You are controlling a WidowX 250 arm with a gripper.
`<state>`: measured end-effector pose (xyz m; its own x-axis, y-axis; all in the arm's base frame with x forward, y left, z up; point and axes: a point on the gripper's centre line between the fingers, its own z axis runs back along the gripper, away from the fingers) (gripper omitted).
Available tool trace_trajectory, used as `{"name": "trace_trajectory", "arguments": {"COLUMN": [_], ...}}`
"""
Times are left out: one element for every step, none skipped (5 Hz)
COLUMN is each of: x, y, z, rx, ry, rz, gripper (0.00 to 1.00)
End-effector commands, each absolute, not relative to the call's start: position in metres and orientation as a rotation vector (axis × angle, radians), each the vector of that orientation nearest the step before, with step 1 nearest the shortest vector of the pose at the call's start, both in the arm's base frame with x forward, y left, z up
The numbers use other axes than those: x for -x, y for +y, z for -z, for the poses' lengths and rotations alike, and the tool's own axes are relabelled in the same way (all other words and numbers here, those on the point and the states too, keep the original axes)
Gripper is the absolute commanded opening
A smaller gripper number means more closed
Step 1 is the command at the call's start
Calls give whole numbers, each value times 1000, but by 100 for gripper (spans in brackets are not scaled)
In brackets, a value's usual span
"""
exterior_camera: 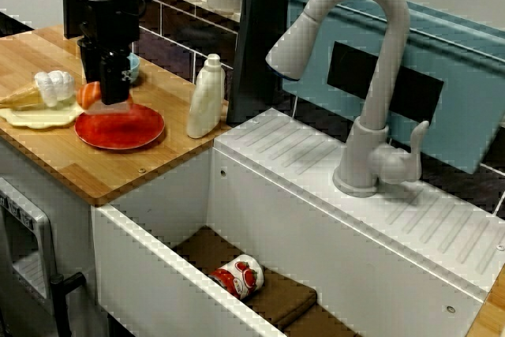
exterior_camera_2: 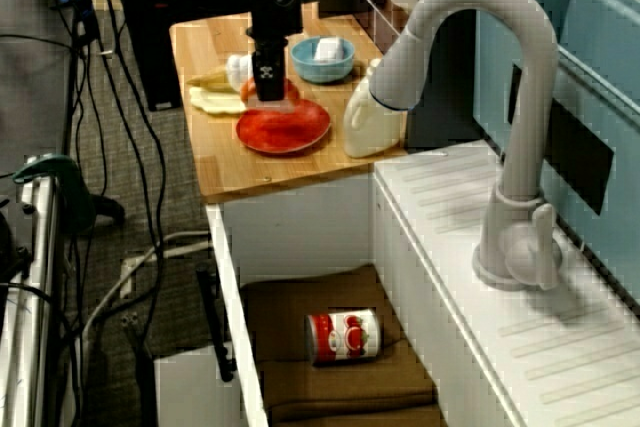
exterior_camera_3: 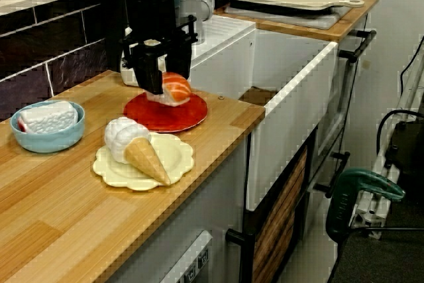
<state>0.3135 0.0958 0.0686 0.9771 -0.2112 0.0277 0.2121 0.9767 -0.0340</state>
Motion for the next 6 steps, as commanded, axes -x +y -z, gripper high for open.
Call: {"name": "trace_trajectory", "arguments": {"x": [-345, -351, -352, -348, -347, -348], "y": [80, 73, 74, 80, 81, 85], "z": [-91, -81, -71, -70, -70, -70], "rx": [-8, -36, -56, -52, -64, -64], "ry": [-106, -109, -99, -98, -74, -58], "rz": [179, 186, 185, 180, 199, 199], "gripper": [0, 0, 0, 0, 100, 100]}}
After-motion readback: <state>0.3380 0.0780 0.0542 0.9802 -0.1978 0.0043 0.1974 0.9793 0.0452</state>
